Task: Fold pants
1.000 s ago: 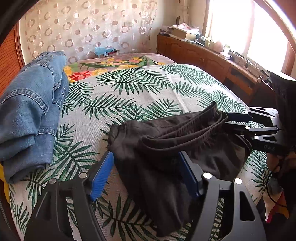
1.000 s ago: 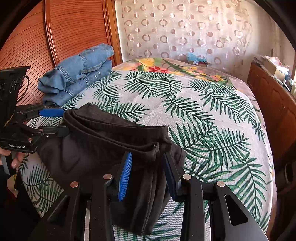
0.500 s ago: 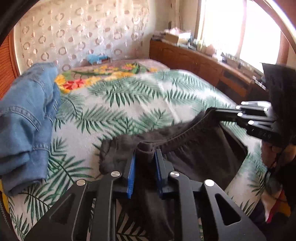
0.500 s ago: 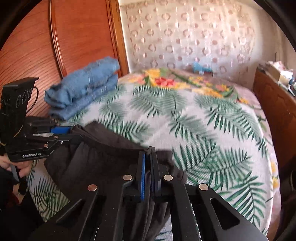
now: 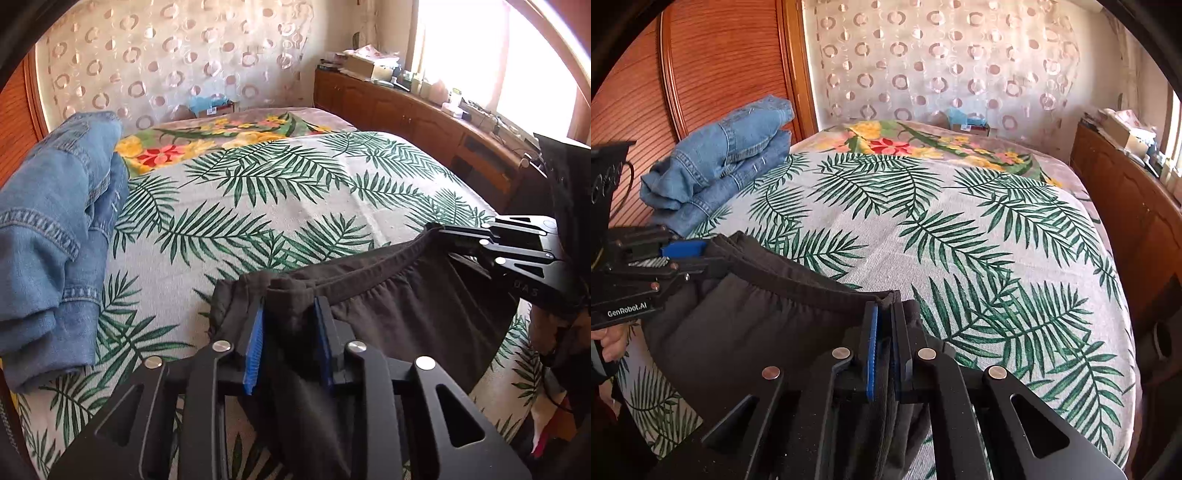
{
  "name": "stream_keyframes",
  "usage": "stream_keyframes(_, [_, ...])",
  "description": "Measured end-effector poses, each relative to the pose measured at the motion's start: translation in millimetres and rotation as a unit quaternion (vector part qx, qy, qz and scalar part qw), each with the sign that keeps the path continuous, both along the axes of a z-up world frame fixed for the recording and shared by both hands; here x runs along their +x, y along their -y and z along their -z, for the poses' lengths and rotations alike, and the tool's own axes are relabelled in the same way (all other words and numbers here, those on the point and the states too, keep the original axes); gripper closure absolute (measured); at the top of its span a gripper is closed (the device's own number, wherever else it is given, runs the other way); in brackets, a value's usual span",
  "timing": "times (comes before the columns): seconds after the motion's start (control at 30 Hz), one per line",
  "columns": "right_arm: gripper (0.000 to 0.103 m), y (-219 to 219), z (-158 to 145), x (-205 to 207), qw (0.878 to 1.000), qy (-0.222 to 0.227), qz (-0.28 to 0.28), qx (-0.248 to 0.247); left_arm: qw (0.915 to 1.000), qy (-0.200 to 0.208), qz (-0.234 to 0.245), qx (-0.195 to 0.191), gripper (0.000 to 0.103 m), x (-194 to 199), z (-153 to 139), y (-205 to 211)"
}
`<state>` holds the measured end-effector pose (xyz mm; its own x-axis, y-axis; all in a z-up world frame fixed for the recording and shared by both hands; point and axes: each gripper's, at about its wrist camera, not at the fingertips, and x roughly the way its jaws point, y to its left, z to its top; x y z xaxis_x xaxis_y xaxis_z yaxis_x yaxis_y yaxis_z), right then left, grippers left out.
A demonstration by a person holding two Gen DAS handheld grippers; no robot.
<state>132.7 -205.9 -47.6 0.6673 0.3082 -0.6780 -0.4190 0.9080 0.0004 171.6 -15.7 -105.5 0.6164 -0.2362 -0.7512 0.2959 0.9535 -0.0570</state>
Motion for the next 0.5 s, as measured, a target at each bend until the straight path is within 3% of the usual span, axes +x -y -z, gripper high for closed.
stream_keyframes(0.1, [0.090, 5, -7, -1, 1.000, 0.006, 0.005, 0.006, 0.9999, 0.010, -0.008, -0.001, 0.052, -6, -4, -4])
stream_keyframes(0.17, [0.085, 8, -9, -5, 1.000, 0.005, 0.007, 0.011, 0.9999, 0.010, -0.011, -0.002, 0.052, -11, -6, -7])
stream_keyframes(0.23, [0.070, 10, -8, -10, 1.000, 0.004, 0.011, 0.013, 0.9999, 0.009, -0.012, 0.000, 0.052, -14, -6, -8])
stream_keyframes(0.37, [0.061, 16, -9, -21, 1.000, 0.000, 0.011, 0.016, 1.0000, -0.002, -0.007, 0.003, 0.049, -20, 0, -7])
stream_keyframes(0.43, [0.059, 18, -9, -27, 1.000, -0.004, 0.011, 0.017, 1.0000, -0.007, -0.005, 0.004, 0.023, -20, 5, -7])
stream_keyframes(0.5, [0.058, 20, -8, -30, 1.000, -0.007, 0.013, 0.018, 0.9999, -0.010, -0.007, 0.001, 0.022, -20, 9, -7])
